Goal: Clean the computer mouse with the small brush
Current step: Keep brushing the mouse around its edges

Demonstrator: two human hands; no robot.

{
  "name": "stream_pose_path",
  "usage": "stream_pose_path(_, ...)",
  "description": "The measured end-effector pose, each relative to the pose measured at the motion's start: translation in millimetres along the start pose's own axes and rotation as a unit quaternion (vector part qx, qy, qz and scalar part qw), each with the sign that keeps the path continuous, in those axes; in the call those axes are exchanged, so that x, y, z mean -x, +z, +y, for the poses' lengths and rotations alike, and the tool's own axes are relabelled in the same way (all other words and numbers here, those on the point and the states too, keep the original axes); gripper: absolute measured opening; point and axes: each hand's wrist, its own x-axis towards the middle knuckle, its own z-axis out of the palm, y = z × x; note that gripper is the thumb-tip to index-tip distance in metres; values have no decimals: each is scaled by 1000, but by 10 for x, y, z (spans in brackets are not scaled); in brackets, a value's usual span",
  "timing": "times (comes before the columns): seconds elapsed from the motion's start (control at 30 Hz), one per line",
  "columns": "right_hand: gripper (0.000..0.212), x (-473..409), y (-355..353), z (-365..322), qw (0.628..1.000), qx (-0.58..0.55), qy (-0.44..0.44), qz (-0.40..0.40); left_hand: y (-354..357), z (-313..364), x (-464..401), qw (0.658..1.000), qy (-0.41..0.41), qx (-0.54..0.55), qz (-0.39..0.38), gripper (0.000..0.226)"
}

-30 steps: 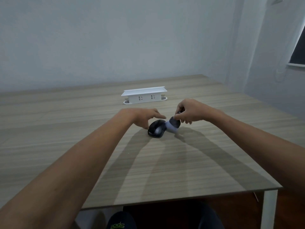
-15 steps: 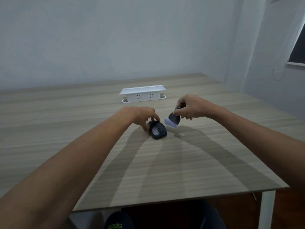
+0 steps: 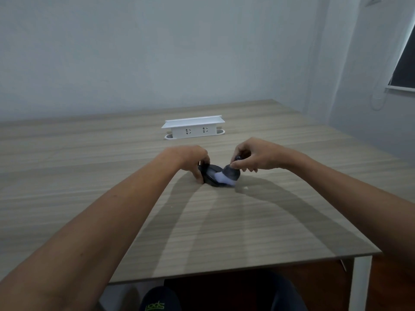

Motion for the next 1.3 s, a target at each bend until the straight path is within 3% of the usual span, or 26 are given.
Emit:
stream_pose_path(0.1,17,-53,-14,15,992,108,17,57,12,1,-2,1000,-5,6,3,52)
stream_pose_path(0.23,14,-57,5,-43,999,48,8,22,34,-9,-10,1000,-12,6,9,51)
stream_pose_path(0.37,19,-76,-16,-18,989,135,14,62,47,-17,-27,1000,-19,11,6,49)
stream_pose_path(0.5,15,-62,1,-102,998,53,-6,16,63,-25,-37,999,-21,21,13,51)
stream_pose_path(0.63,18,-94,-31,-51,989,130,0,67,88,-33,-39,999,-24,32,17,49)
stream_pose_path(0.77,15,-51,-19,-131,1000,24,-14,15,95,-35,-35,999,-26,35,20,53)
stream_pose_path(0.9,18,-74,4,-29,986,153,-4,69,99,-23,-26,998,-33,43,18,50)
stream_pose_path(0.97,16,-61,-3,-66,990,109,-15,86,93,-15,-27,998,-33,44,17,52)
stream_pose_path(1.03,13,-26,12,-162,997,54,-32,47,88,-13,-26,998,-34,43,17,52)
stream_pose_path(1.2,19,-90,18,-61,979,178,-14,95,104,-12,-21,998,-37,46,22,51)
stream_pose_path(1.3,15,-55,23,-128,991,108,-33,72,104,-13,-13,998,-38,49,25,53)
